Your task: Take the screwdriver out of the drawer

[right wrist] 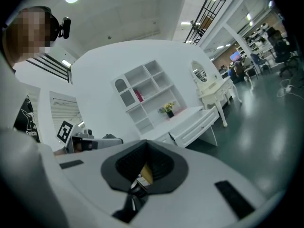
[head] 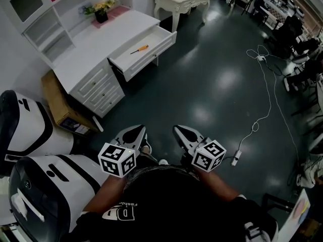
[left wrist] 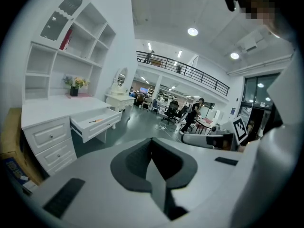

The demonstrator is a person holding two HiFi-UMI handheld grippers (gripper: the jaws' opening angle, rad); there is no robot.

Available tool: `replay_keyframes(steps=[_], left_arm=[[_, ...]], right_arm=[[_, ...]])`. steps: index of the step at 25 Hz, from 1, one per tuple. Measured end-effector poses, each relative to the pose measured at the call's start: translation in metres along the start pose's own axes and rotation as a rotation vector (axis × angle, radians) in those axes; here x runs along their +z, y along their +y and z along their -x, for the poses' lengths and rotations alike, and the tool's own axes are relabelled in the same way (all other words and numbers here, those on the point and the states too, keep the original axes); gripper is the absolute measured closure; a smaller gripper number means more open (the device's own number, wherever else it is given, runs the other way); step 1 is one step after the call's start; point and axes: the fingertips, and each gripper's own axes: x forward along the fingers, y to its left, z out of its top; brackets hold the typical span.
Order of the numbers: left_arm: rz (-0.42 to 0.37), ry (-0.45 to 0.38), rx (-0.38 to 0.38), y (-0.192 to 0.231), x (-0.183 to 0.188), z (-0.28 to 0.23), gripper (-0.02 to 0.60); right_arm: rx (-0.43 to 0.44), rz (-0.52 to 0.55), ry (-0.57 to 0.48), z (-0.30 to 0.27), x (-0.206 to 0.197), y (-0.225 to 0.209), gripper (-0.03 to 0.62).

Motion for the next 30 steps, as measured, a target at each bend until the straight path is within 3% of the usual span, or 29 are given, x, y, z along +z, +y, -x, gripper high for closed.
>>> replay_keyframes(steps=[12, 30], left_arm=[[0.038, -0.007, 0.015, 0.054, 0.022, -0.035, 0.568], [0.062, -0.063, 0.032, 0.185, 0.116, -0.095, 0.568]], right_arm=[[-0.001, 0.034, 0.087, -0.055, 0.009, -0.026, 0.585], [0.002, 0.111, 0.141, -0.197, 0.075, -0.066, 0.585]])
